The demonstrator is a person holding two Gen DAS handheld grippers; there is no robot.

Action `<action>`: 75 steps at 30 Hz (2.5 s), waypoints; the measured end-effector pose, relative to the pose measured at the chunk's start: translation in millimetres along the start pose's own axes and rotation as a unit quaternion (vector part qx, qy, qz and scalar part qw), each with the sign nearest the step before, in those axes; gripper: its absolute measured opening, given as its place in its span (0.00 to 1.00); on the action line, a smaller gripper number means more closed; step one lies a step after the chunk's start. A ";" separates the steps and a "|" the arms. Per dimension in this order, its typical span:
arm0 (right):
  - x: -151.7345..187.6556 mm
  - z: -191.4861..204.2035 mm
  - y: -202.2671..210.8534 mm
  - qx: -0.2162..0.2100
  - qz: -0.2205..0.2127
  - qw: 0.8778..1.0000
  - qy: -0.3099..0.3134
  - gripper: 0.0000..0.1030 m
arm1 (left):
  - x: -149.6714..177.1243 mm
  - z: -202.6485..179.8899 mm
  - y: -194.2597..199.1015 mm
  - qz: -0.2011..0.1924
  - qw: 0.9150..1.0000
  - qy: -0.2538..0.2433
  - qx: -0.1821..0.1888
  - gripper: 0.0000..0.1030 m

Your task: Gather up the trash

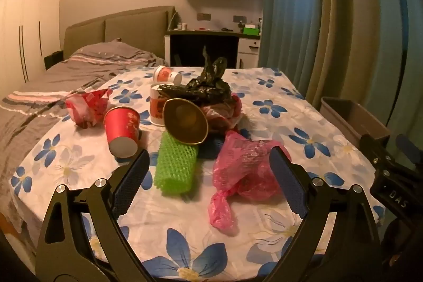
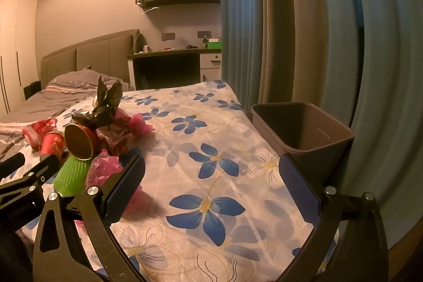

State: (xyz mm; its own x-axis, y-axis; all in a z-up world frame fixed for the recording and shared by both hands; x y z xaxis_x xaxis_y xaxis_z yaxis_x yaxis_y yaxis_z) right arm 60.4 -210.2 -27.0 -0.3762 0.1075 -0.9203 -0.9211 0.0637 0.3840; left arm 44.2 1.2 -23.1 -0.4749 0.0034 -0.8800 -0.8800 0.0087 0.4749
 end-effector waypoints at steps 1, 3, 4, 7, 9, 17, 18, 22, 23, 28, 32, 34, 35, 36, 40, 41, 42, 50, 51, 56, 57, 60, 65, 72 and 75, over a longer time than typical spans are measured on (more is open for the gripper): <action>0.1 0.0 -0.1 0.000 0.000 1.000 0.000 0.95 | -0.2 -1.5 1.6 -0.008 1.000 -0.010 -0.005 0.88; 0.0 0.2 -0.1 0.000 -0.001 1.000 0.001 0.95 | -0.2 -0.4 2.4 -0.008 1.000 -0.009 -0.007 0.88; 0.0 0.2 -0.2 0.000 -0.001 1.000 0.001 0.95 | -0.2 0.3 2.8 -0.008 1.000 -0.009 -0.007 0.88; 0.0 0.3 -0.1 -0.001 -0.001 1.000 0.000 0.95 | 0.0 2.0 4.2 -0.007 1.000 -0.007 -0.008 0.88; 0.0 0.1 -0.2 -0.001 -0.001 1.000 0.000 0.95 | -0.5 -1.7 2.3 -0.006 1.000 -0.012 -0.003 0.88; 0.0 -0.7 0.1 -0.001 -0.002 1.000 0.000 0.95 | -2.1 -3.3 5.4 -0.006 1.000 -0.011 -0.003 0.88; 0.0 -0.7 0.0 -0.001 -0.001 1.000 0.000 0.95 | -2.4 -3.4 6.0 -0.006 1.000 -0.011 -0.003 0.88; -0.2 -0.8 0.2 -0.001 -0.002 1.000 0.000 0.95 | -2.1 -3.0 5.6 -0.006 1.000 -0.010 -0.003 0.88; -0.1 -0.9 0.2 -0.001 -0.002 1.000 -0.001 0.95 | -2.0 -3.0 5.5 -0.007 1.000 -0.010 -0.003 0.88; -0.3 -1.1 0.3 -0.001 -0.002 1.000 -0.001 0.95 | -2.1 -5.3 4.7 -0.007 1.000 -0.010 -0.002 0.88; -0.4 -1.2 0.4 -0.001 -0.002 1.000 -0.001 0.95 | -2.1 -5.1 4.7 -0.007 1.000 -0.009 -0.002 0.88; -0.4 -1.3 0.6 -0.001 -0.002 1.000 -0.001 0.95 | -2.6 -5.6 5.5 -0.007 1.000 -0.009 -0.003 0.88; -0.5 -1.3 0.7 -0.001 -0.002 1.000 -0.001 0.95 | -2.1 -5.1 4.7 -0.007 1.000 -0.009 -0.002 0.88; -0.5 -1.3 0.7 -0.001 -0.002 1.000 -0.001 0.95 | -2.3 -5.3 5.0 -0.007 1.000 -0.009 -0.002 0.88; -0.6 -1.3 0.8 -0.001 -0.002 1.000 -0.001 0.95 | -2.1 -5.1 4.8 -0.007 1.000 -0.009 -0.002 0.88; -0.7 -1.3 0.6 -0.001 -0.002 1.000 -0.001 0.95 | -2.1 -5.0 4.8 -0.007 1.000 -0.009 -0.002 0.88; -0.6 -1.3 0.8 -0.001 -0.002 1.000 -0.001 0.95 | -2.3 -5.3 5.1 -0.007 1.000 -0.009 -0.002 0.88; -0.9 -0.7 0.6 -0.001 -0.002 1.000 0.000 0.95 | -2.0 -4.9 4.9 -0.008 1.000 -0.008 -0.002 0.88; -1.1 -0.7 0.6 -0.001 -0.003 1.000 -0.001 0.95 | -2.1 -5.0 5.2 -0.008 1.000 -0.008 -0.002 0.88; -1.5 -0.1 0.2 -0.001 -0.003 1.000 0.000 0.95 | -3.5 -7.0 4.5 -0.008 1.000 -0.009 -0.002 0.88; -1.6 0.0 0.1 -0.001 -0.003 1.000 0.000 0.95 | -3.8 -7.3 4.7 -0.008 1.000 -0.008 -0.002 0.88; -1.6 0.3 -0.1 -0.001 -0.003 1.000 -0.001 0.95 | -4.3 -8.0 5.3 -0.008 1.000 -0.008 -0.003 0.88; -1.8 0.8 -0.2 -0.001 -0.003 1.000 -0.001 0.95 | -3.5 -6.8 4.7 -0.009 1.000 -0.008 -0.002 0.88; -2.0 1.4 -0.3 -0.001 -0.003 1.000 -0.001 0.95 | -3.5 -6.8 4.9 -0.009 1.000 -0.008 -0.002 0.88; -2.2 1.7 -0.4 -0.001 -0.003 1.000 0.000 0.95 | -3.7 -7.0 5.1 -0.009 1.000 -0.008 -0.002 0.88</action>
State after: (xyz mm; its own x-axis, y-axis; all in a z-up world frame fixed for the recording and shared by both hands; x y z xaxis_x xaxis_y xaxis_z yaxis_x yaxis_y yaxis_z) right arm 61.7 -208.8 -25.0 -0.3706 0.1077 -0.9225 -0.9236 0.0618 0.3783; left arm 41.4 -5.8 -17.4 -0.4593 0.0190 -0.8881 -0.8882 0.0050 0.4594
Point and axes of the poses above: each gripper's, at about its wrist camera, not at the fingertips, and y roughly against the way its jaws point, z to its left, x to its underside, the point moved 5 cm from there along -y, roughly the way its jaws point, and after that the axes turned 4 degrees about -y, right-handed, at the moved point
